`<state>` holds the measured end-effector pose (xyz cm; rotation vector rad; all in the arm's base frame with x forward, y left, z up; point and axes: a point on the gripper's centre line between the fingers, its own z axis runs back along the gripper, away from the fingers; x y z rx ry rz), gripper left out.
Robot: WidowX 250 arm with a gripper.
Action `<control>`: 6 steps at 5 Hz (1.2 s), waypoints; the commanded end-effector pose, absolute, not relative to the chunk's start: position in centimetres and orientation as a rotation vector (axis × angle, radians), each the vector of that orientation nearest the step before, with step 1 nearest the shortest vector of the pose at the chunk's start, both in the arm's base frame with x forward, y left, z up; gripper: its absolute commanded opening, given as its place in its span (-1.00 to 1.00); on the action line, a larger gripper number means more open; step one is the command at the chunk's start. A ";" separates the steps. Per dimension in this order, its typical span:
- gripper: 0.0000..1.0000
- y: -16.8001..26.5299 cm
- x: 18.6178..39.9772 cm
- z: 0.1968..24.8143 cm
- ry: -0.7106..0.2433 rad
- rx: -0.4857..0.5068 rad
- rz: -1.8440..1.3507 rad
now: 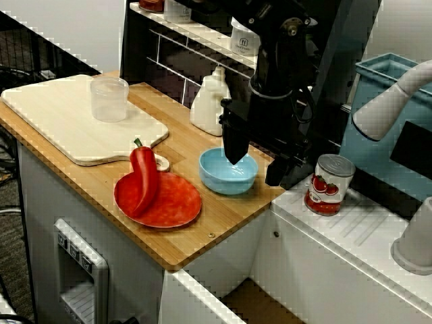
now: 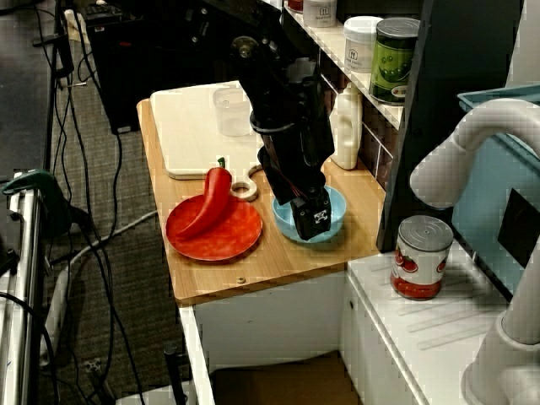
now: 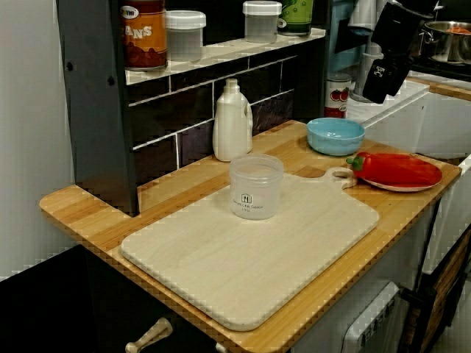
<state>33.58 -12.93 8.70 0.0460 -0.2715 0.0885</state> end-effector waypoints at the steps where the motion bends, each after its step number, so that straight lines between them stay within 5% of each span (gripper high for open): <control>1: 1.00 -12.9 33.6 8.7 -0.271 0.046 0.088; 6: 1.00 -12.1 33.9 9.1 -0.288 0.038 0.020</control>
